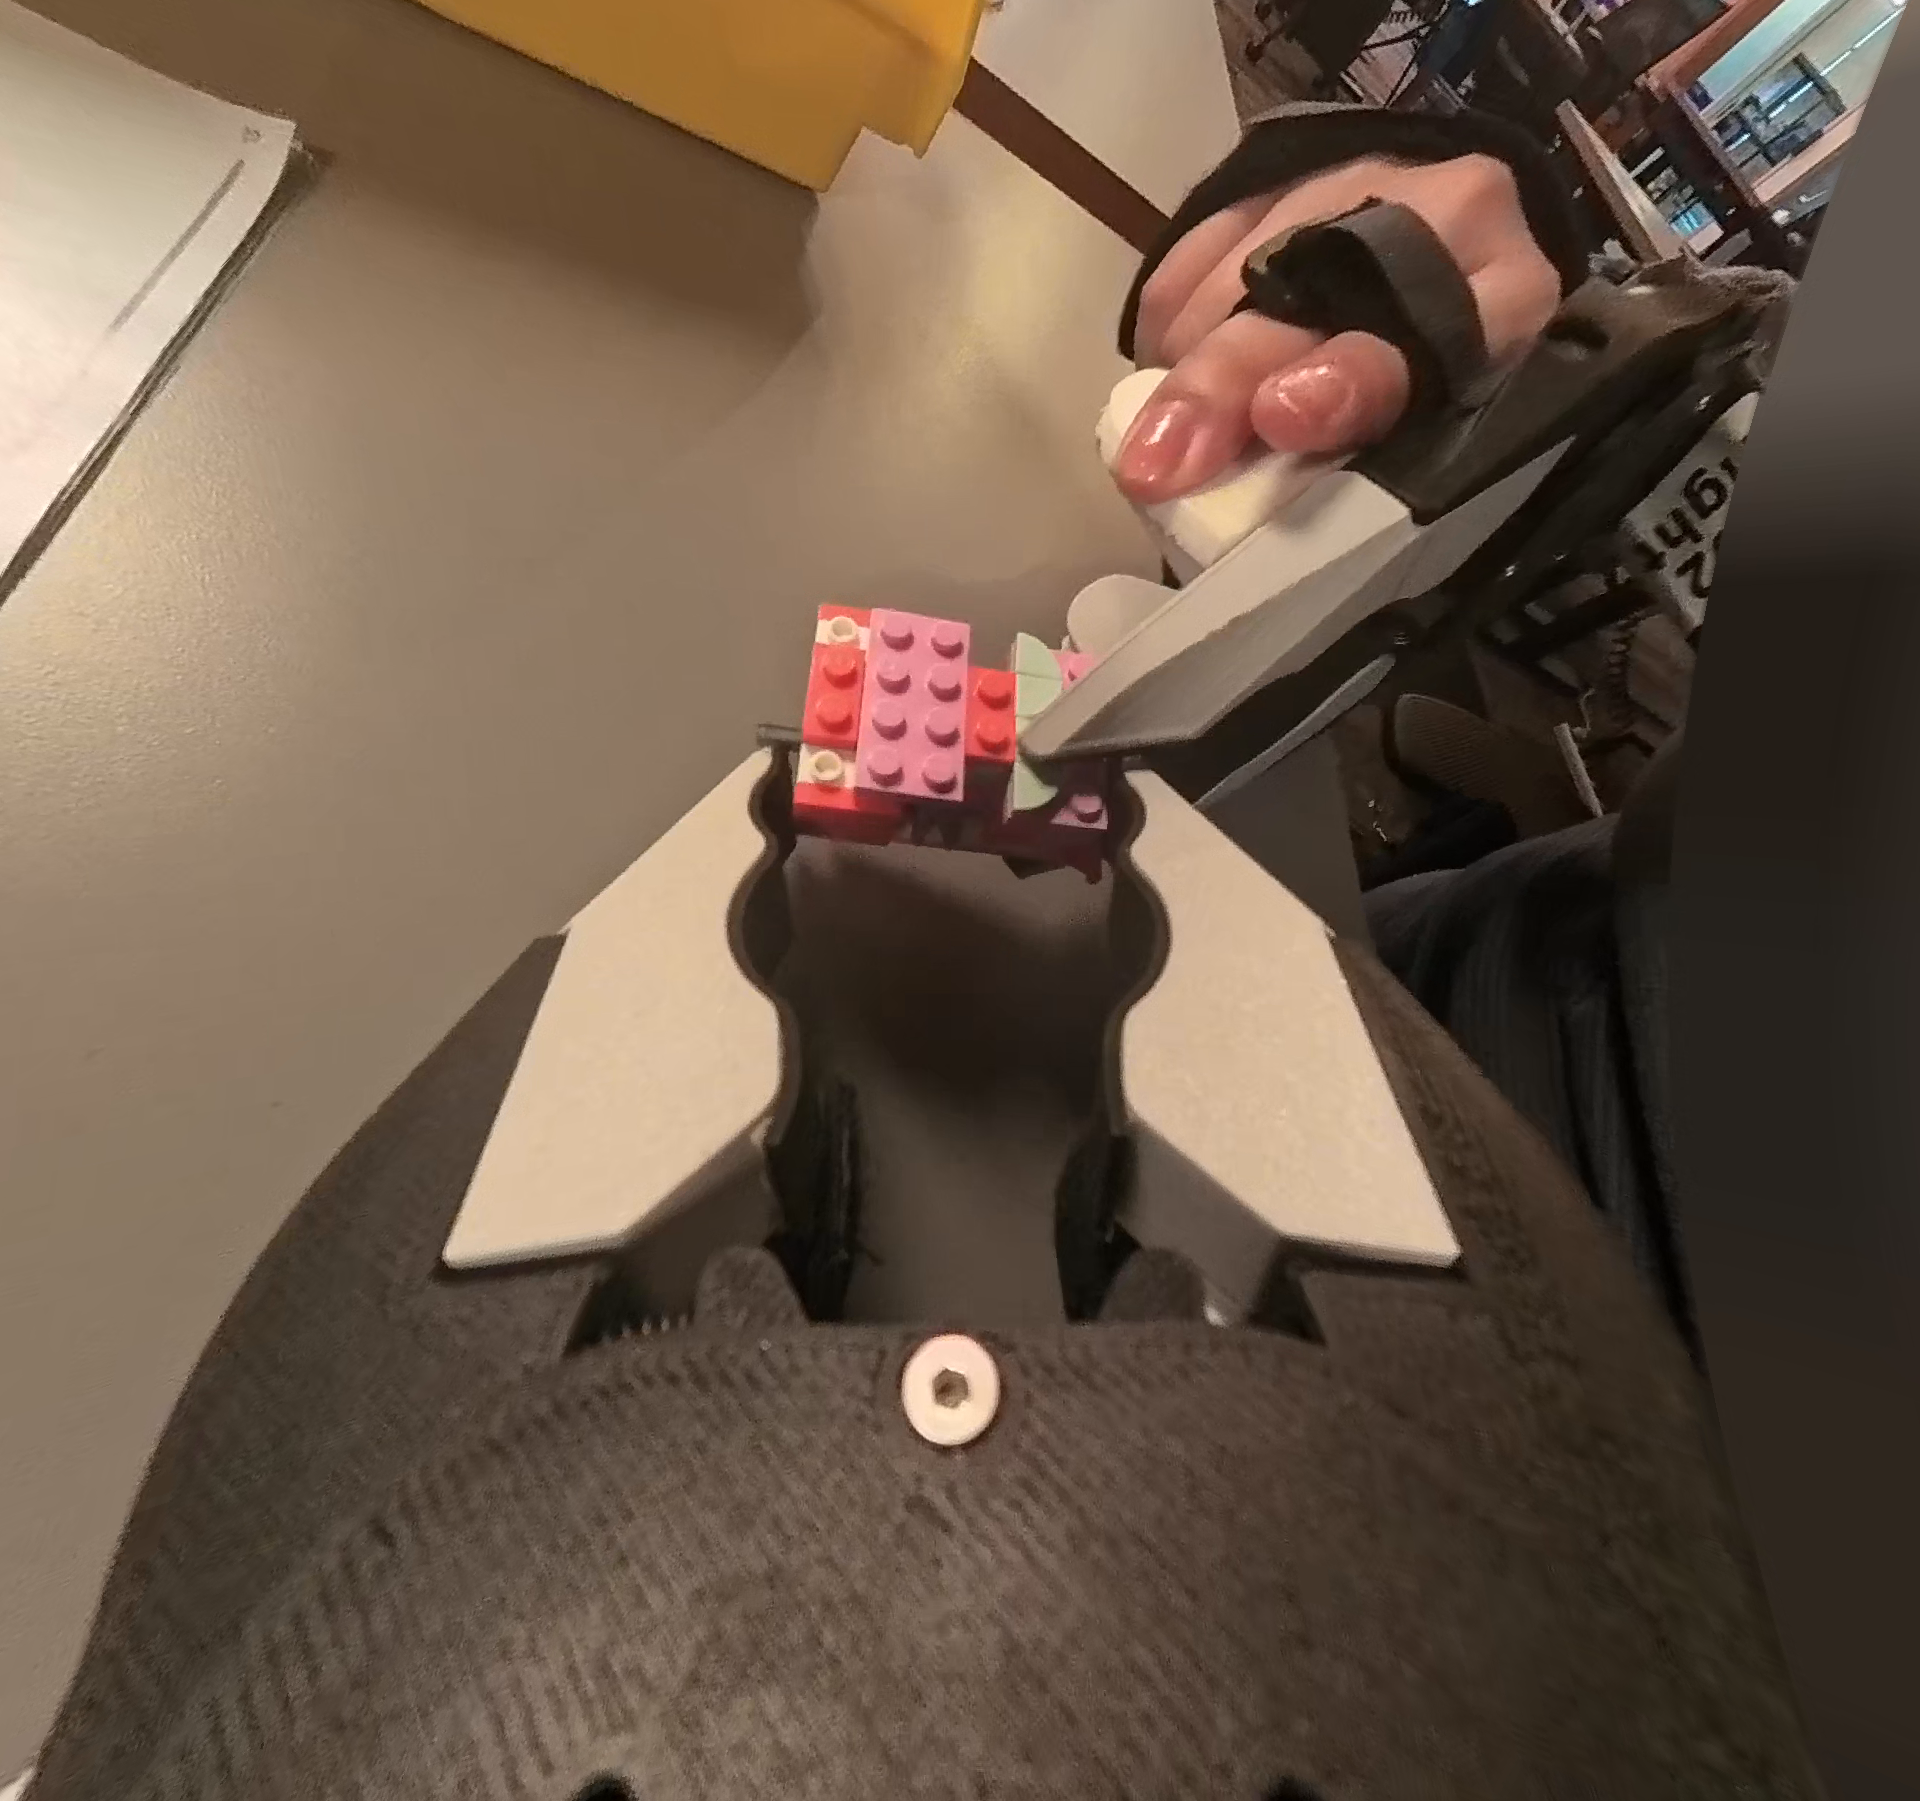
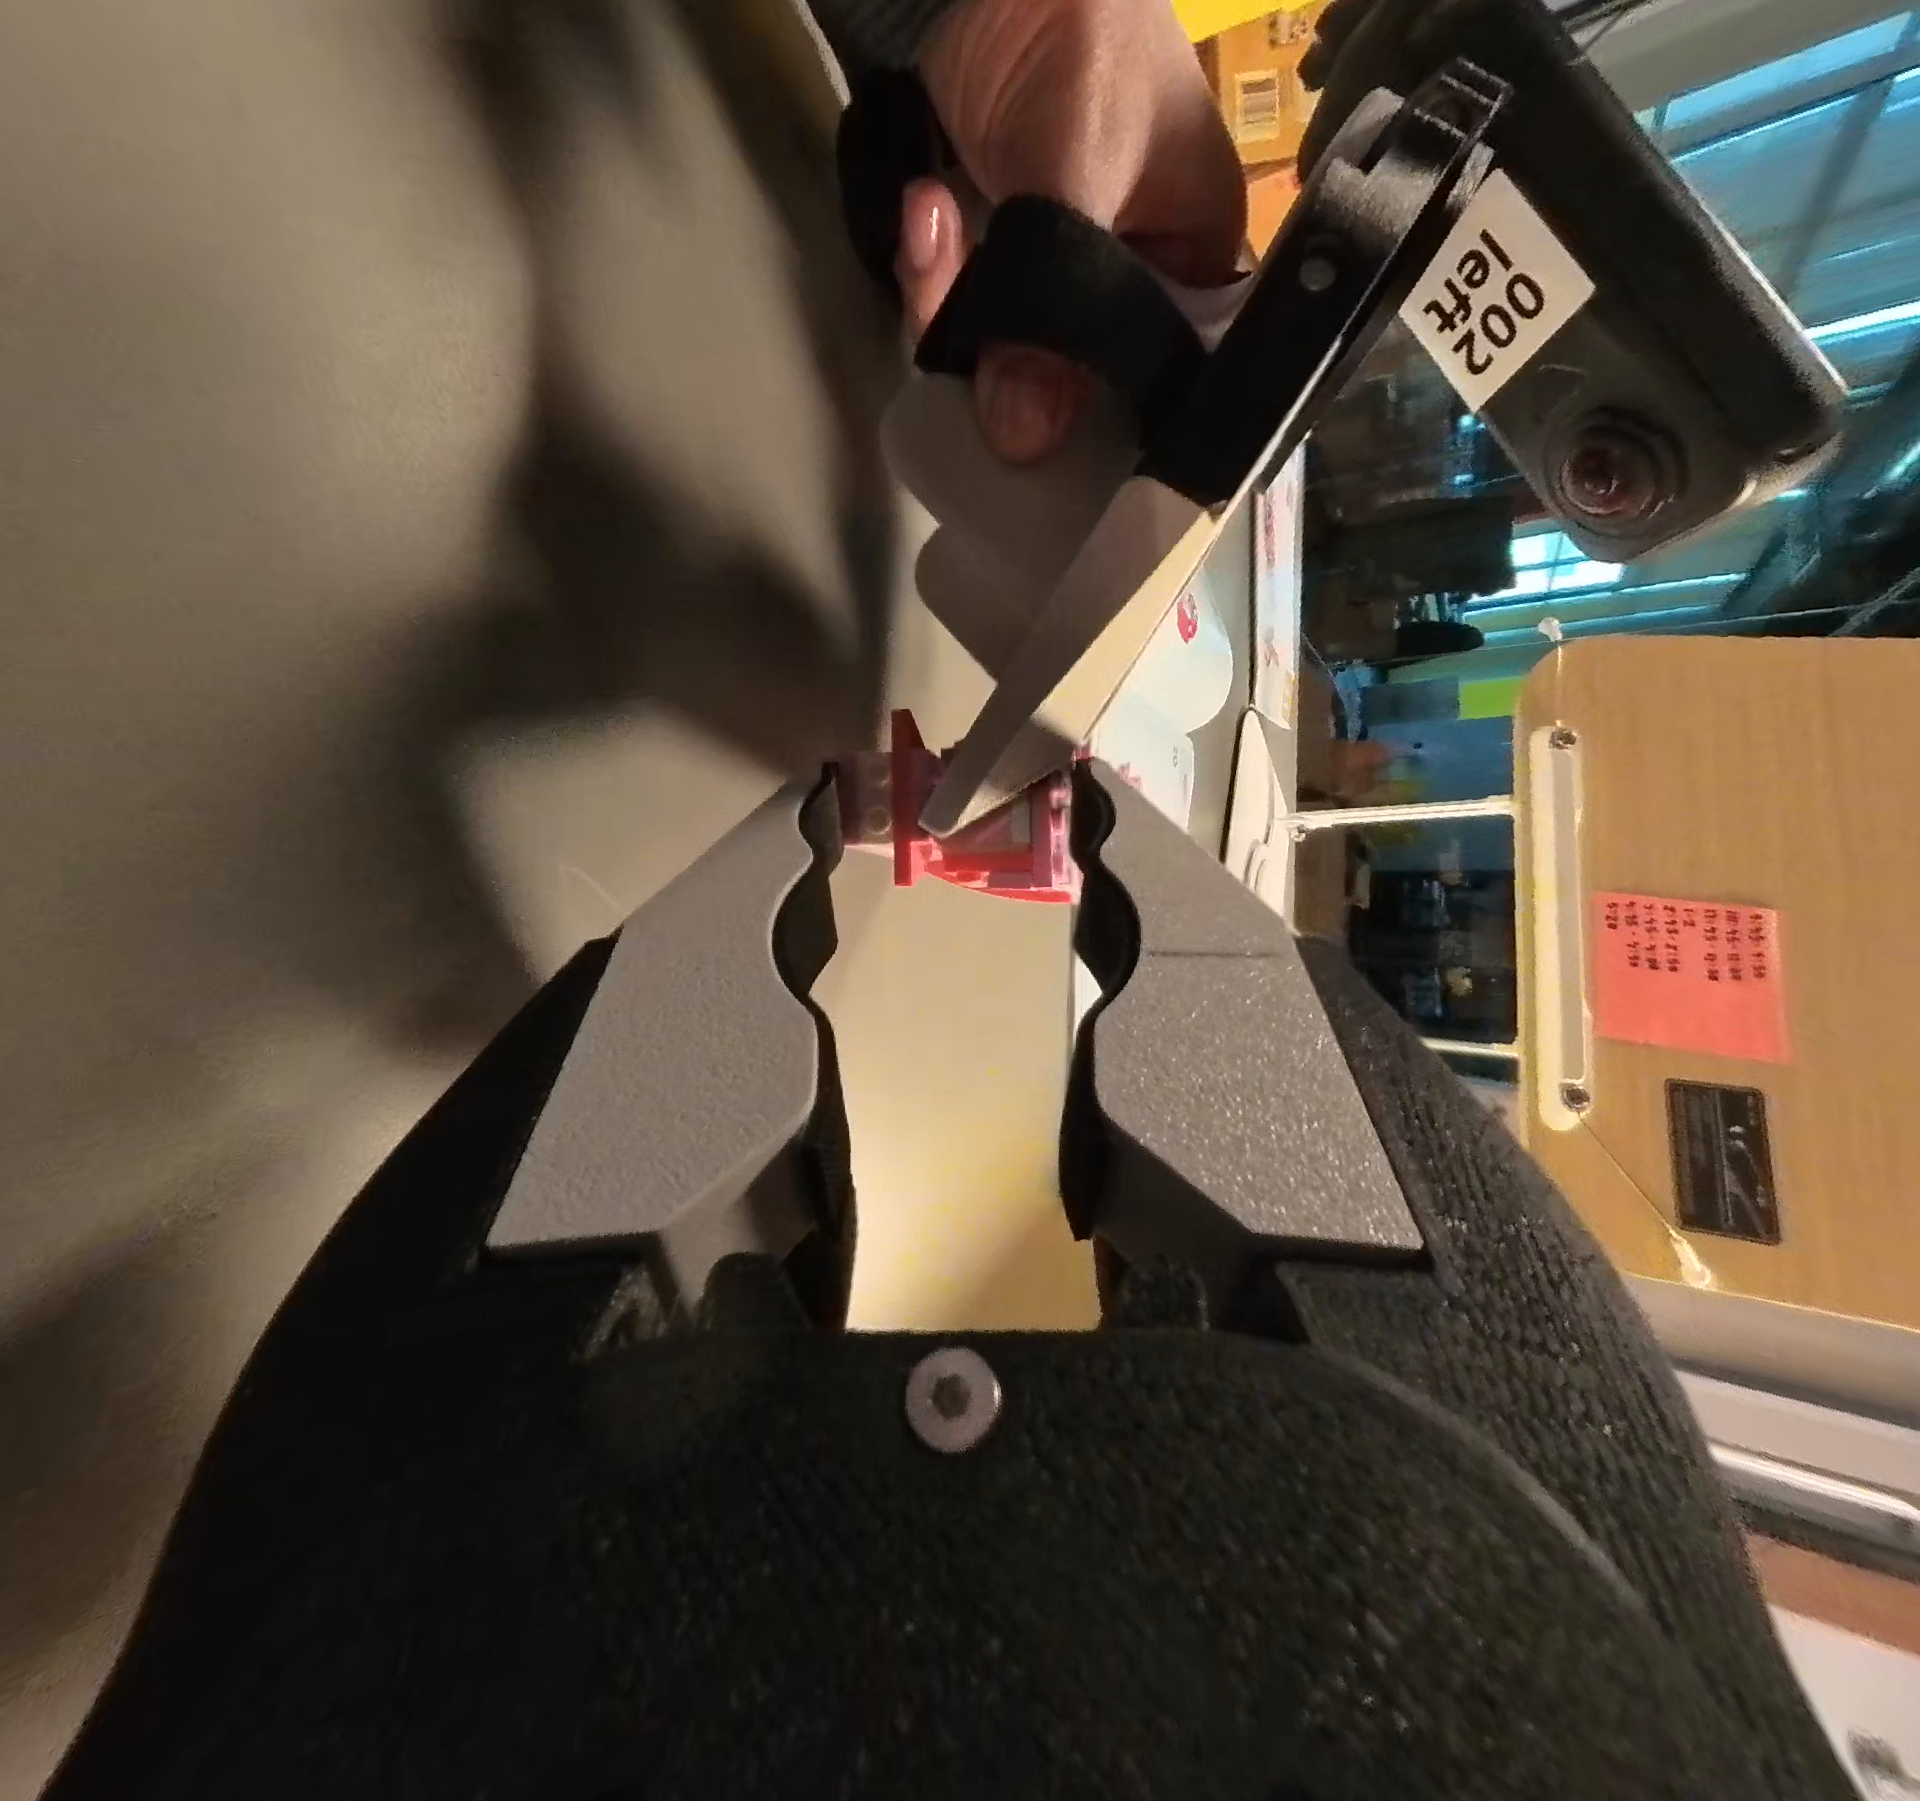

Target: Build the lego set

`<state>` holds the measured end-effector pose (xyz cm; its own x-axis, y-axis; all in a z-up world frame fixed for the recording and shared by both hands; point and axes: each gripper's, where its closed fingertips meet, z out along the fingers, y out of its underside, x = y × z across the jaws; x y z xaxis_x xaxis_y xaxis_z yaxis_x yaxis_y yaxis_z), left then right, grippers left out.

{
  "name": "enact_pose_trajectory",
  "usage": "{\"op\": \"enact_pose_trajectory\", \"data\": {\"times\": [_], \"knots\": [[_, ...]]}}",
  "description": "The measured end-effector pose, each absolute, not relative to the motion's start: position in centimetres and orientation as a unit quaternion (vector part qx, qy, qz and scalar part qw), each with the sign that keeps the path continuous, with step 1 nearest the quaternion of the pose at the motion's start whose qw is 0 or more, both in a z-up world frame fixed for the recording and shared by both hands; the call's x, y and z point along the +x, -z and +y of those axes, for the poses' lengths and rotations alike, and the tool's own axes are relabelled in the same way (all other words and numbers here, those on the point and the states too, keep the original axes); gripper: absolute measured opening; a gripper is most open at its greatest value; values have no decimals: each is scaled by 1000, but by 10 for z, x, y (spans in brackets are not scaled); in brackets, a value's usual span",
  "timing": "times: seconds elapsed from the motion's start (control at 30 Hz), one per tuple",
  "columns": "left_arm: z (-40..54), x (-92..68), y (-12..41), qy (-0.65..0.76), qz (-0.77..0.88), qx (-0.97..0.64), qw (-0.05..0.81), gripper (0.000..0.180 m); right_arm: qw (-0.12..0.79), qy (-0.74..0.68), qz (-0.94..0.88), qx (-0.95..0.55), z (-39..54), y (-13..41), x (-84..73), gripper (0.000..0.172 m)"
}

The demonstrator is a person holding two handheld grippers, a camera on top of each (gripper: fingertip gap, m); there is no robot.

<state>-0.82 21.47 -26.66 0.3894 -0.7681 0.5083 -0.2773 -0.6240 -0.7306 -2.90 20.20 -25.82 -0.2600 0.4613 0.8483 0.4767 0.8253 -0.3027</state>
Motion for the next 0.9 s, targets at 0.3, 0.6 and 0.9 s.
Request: {"op": "enact_pose_trajectory", "data": {"times": [0.3, 0.6, 0.9], "knots": [[215, -8, 265, 454, 325, -782, 276, 60, 537, -26, -781, -318, 202, 254, -29, 43], [228, -22, 283, 351, 349, -814, 305, 59, 567, -157, -703, -400, 215, 238, -18, 85], [225, -18, 289, 319, 390, -805, 313, 60, 699, -240, -477, -476, 284, 190, 7, 75]]}}
